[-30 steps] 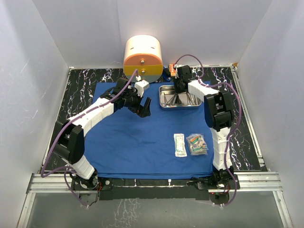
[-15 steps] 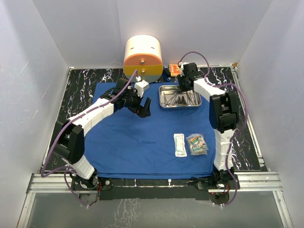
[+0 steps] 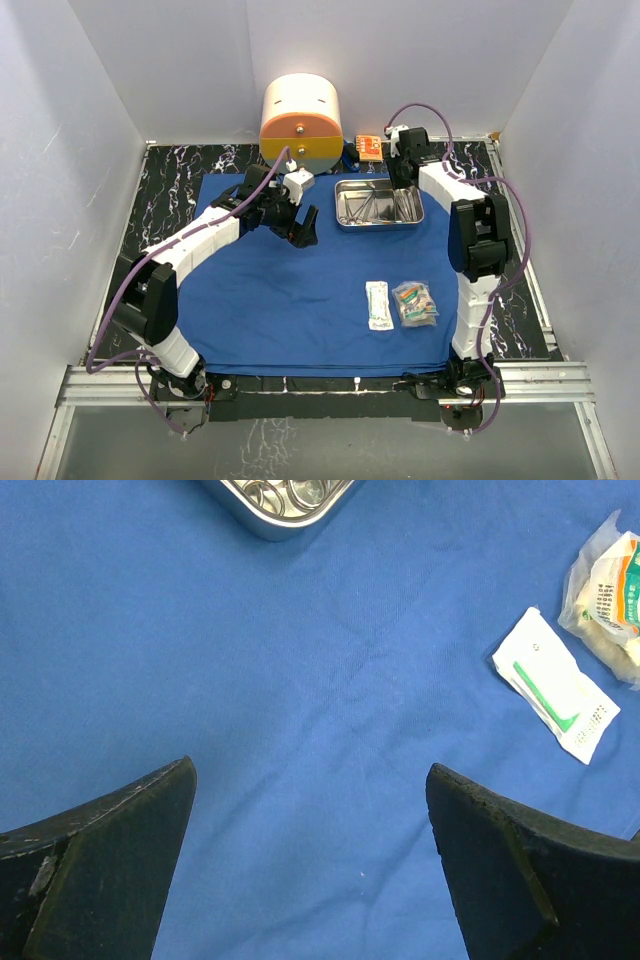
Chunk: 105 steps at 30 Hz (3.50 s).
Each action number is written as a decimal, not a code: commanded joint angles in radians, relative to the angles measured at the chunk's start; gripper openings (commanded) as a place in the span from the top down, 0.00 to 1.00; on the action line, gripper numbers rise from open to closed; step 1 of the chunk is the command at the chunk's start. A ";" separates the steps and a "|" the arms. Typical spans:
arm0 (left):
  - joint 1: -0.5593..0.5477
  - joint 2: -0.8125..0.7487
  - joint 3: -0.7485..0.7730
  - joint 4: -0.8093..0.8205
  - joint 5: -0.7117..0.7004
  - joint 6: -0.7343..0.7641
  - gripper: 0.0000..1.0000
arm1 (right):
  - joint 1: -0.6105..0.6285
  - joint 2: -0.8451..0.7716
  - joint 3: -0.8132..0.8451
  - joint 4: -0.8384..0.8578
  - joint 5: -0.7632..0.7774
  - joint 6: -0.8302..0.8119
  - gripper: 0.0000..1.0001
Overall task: Open and lay out the surgical kit
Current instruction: Pick up the medical item from the container, then place the medical item in the surgical kit.
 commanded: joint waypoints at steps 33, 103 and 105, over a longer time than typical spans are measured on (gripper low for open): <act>0.005 -0.050 -0.014 0.014 0.033 -0.002 0.01 | -0.051 0.100 0.058 -0.048 -0.022 -0.010 0.89; 0.011 0.105 0.211 0.361 0.722 -0.327 0.31 | -0.014 -0.522 -0.531 1.437 -1.267 1.155 1.00; 0.004 0.098 0.199 0.391 0.706 -0.377 0.34 | 0.009 -0.529 -0.516 1.418 -1.280 1.150 1.00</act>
